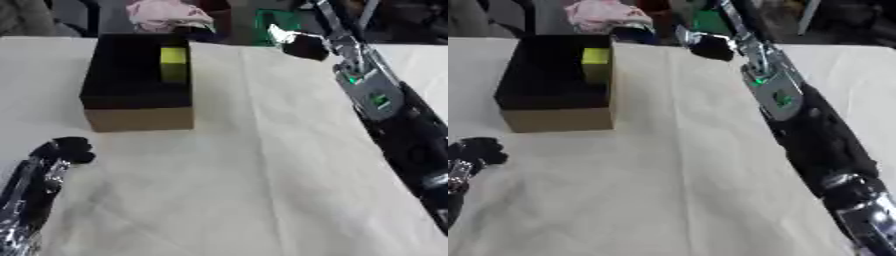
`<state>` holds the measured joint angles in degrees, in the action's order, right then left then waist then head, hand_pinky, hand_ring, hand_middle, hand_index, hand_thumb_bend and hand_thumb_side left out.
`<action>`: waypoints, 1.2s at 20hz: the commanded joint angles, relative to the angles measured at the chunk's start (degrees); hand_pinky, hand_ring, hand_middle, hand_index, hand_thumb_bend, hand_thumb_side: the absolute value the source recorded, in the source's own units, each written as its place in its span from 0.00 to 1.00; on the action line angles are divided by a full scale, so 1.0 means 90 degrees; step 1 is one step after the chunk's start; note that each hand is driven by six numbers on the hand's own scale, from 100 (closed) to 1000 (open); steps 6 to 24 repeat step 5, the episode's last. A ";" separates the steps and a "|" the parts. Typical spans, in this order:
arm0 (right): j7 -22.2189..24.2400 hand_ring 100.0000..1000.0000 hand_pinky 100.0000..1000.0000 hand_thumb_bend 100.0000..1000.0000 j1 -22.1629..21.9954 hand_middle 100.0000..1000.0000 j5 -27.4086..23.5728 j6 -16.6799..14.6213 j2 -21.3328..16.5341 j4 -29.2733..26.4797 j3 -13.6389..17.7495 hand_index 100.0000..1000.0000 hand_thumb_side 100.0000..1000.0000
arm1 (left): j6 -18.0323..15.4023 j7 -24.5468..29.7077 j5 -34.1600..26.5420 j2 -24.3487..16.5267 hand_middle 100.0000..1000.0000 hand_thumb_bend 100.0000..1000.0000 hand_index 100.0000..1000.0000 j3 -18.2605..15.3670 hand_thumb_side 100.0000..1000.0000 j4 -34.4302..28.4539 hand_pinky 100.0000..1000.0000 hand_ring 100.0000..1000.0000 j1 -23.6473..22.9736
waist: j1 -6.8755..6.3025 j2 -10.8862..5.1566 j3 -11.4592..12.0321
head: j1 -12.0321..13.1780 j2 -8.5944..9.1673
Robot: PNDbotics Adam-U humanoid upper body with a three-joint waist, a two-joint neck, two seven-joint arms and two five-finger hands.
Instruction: Pick up objects on the table and place them in the box.
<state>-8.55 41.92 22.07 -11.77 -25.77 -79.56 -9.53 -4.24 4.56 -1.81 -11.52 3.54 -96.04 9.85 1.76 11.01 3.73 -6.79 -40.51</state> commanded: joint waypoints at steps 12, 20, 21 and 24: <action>-0.0084 0.70 0.56 0.02 -0.1075 0.51 -0.0878 0.0832 -0.0183 -0.1433 0.0377 0.75 0.44 | -0.0007 -0.0100 0.0049 -0.0063 0.54 0.39 0.65 -0.0088 0.65 -0.0117 0.67 0.57 -0.0037 | -0.0089 -0.0062 -0.0151 | 0.0119 -0.0125; -0.0084 0.70 0.56 0.02 -0.1075 0.51 -0.0878 0.0832 -0.0183 -0.1433 0.0377 0.75 0.44 | -0.0007 -0.0100 0.0049 -0.0063 0.54 0.39 0.65 -0.0088 0.65 -0.0117 0.67 0.57 -0.0037 | -0.0089 -0.0062 -0.0151 | 0.0119 -0.0125; -0.0084 0.70 0.56 0.02 -0.1075 0.51 -0.0878 0.0832 -0.0183 -0.1433 0.0377 0.75 0.44 | -0.0007 -0.0100 0.0049 -0.0063 0.54 0.39 0.65 -0.0088 0.65 -0.0117 0.67 0.57 -0.0037 | -0.0089 -0.0062 -0.0151 | 0.0119 -0.0125; -0.0084 0.70 0.56 0.02 -0.1075 0.51 -0.0878 0.0832 -0.0183 -0.1433 0.0377 0.75 0.44 | -0.0007 -0.0100 0.0049 -0.0063 0.54 0.39 0.65 -0.0088 0.65 -0.0117 0.67 0.57 -0.0037 | -0.0089 -0.0062 -0.0151 | 0.0119 -0.0125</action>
